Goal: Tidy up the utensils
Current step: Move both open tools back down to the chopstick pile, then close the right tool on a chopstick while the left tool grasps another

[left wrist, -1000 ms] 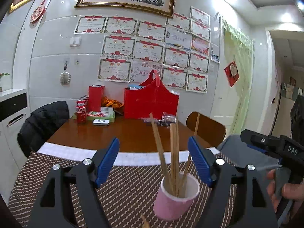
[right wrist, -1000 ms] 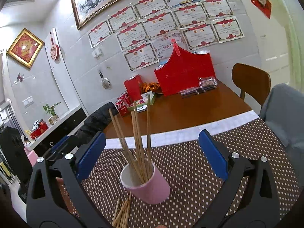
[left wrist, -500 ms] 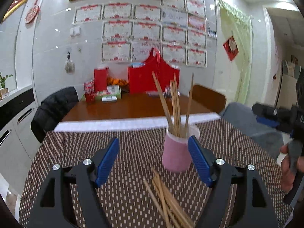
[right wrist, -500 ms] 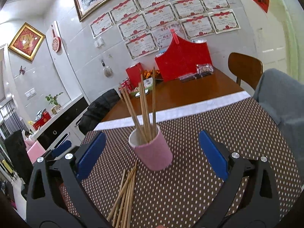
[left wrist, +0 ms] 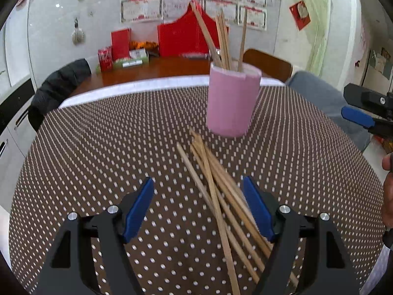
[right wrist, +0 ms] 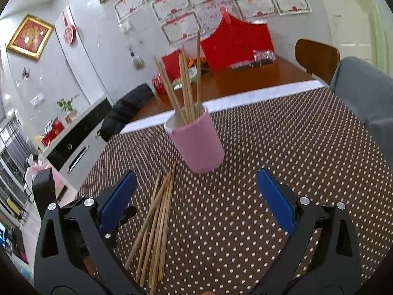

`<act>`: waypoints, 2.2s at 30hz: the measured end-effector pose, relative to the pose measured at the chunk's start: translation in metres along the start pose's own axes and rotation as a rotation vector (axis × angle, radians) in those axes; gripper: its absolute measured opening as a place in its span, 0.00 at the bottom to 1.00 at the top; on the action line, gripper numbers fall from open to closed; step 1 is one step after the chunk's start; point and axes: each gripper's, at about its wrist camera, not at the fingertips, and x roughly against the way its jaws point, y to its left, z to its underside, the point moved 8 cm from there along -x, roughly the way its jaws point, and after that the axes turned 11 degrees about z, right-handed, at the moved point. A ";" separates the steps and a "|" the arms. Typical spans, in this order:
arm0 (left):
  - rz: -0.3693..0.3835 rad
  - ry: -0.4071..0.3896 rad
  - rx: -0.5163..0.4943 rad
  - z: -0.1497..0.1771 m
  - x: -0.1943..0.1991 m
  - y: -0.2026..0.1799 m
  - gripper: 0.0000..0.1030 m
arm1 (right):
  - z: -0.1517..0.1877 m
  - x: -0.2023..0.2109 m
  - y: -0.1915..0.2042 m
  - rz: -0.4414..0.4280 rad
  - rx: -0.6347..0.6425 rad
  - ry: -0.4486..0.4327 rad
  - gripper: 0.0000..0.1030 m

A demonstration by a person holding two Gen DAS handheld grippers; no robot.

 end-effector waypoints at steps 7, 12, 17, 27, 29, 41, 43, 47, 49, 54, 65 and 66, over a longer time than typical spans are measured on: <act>0.015 0.079 0.026 0.020 -0.015 0.001 0.72 | 0.024 -0.015 0.007 0.005 0.046 0.080 0.94; 0.046 0.104 0.060 0.029 -0.019 0.003 0.52 | 0.036 -0.021 0.007 0.009 0.055 0.118 0.94; 0.055 0.103 0.087 0.033 -0.017 0.007 0.36 | 0.047 -0.030 0.013 0.004 0.081 0.160 0.94; -0.010 0.081 0.125 0.035 -0.007 0.026 0.36 | 0.077 -0.067 0.036 0.066 0.249 0.278 0.94; -0.015 0.081 0.121 0.034 -0.007 0.027 0.36 | 0.083 -0.078 0.043 0.085 0.302 0.297 0.94; -0.002 0.081 0.097 0.030 -0.010 0.027 0.37 | 0.092 -0.097 0.048 0.180 0.448 0.315 0.93; -0.003 0.085 0.080 0.032 -0.010 0.024 0.37 | 0.091 -0.099 0.050 0.175 0.460 0.311 0.93; -0.019 0.121 0.073 0.032 -0.020 0.024 0.37 | 0.087 -0.111 0.062 0.203 0.492 0.313 0.93; -0.040 0.128 0.067 0.028 -0.024 0.027 0.37 | 0.084 -0.115 0.063 0.204 0.488 0.313 0.84; -0.060 0.162 0.047 0.017 -0.035 0.032 0.36 | 0.071 -0.129 0.071 0.183 0.472 0.329 0.65; -0.030 0.175 0.100 0.002 -0.042 0.047 0.06 | 0.052 -0.165 0.109 0.125 0.482 0.347 0.05; -0.031 0.159 0.113 0.002 -0.039 0.050 0.06 | 0.053 -0.163 0.109 0.116 0.465 0.341 0.05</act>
